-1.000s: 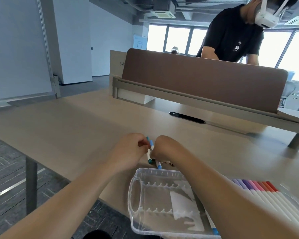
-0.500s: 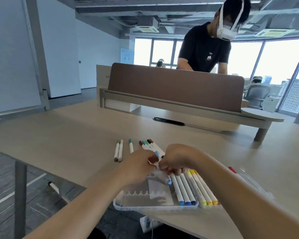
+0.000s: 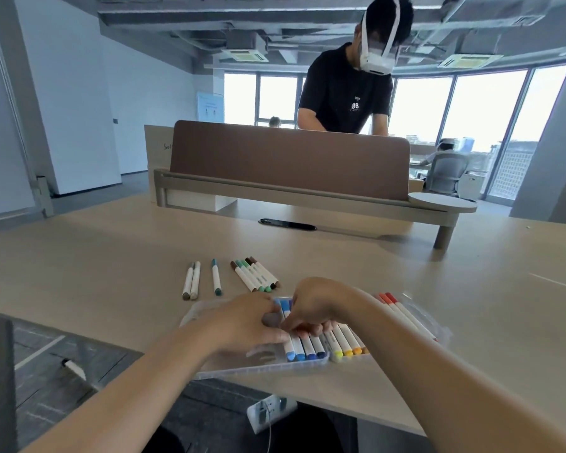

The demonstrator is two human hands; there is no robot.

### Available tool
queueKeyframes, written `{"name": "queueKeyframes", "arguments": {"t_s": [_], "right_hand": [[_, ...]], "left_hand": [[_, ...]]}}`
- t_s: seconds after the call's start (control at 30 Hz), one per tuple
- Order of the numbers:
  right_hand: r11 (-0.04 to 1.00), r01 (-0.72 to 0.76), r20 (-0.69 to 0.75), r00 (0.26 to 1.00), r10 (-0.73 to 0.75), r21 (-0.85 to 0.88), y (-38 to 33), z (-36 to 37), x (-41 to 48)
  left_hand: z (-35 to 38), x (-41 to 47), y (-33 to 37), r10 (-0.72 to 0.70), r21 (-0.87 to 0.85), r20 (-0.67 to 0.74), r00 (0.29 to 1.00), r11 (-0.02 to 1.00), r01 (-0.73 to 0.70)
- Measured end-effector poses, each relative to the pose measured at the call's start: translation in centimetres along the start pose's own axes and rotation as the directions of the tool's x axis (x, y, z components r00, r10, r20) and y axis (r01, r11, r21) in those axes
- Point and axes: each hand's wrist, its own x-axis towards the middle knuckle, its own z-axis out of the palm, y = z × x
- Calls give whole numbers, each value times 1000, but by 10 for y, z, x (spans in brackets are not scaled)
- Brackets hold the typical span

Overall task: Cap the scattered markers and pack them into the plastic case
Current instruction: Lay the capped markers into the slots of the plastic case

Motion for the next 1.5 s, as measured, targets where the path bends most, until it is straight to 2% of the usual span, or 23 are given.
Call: {"name": "queueKeyframes", "arguments": {"t_s": [0.27, 0.5, 0.57, 0.63, 0.7, 0.8, 0.87, 1.07, 1.23, 1.33, 1.43, 1.5], "right_hand": [[998, -31, 53, 998, 33, -56, -3, -3, 6], [993, -40, 101, 994, 51, -113, -8, -7, 12], [989, -19, 64, 998, 29, -148, -9, -10, 13], [992, -16, -2, 1000, 16, -127, -13, -13, 20], [997, -8, -131, 991, -3, -82, -22, -13, 34], [996, 28, -375, 925, -58, -84, -42, -11, 66], [994, 48, -435, 896, -85, -96, -59, -11, 84], [996, 52, -480, 873, -80, -71, -108, -10, 128], [989, -14, -369, 929, -42, -147, -127, -13, 146], [989, 3, -403, 913, -63, -147, -125, -11, 151], [999, 49, -457, 888, -52, -19, -117, -11, 146], [994, 81, -434, 900, -43, 70, -110, -16, 130]], "left_hand": [[5, 5, -4, 14, -41, -26, 1000, 999, -15], [-1, 4, -6, -73, -159, -20, 997, 985, 69], [-6, 4, -14, -128, -222, -76, 989, 969, 109], [-13, 2, -24, -164, -298, -196, 967, 949, 101], [-20, 1, -39, -222, -392, -290, 931, 915, 96], [-31, -3, -65, -340, -513, -361, 868, 850, 120], [-37, -6, -79, -388, -544, -385, 838, 828, 133], [-43, -11, -111, -438, -607, -393, 809, 784, 130], [-41, -9, -131, -461, -627, -383, 800, 766, 141], [-40, -9, -131, -455, -617, -385, 803, 774, 143], [-36, -9, -126, -434, -585, -382, 816, 797, 150], [-34, -8, -120, -434, -576, -376, 819, 802, 160]]}}
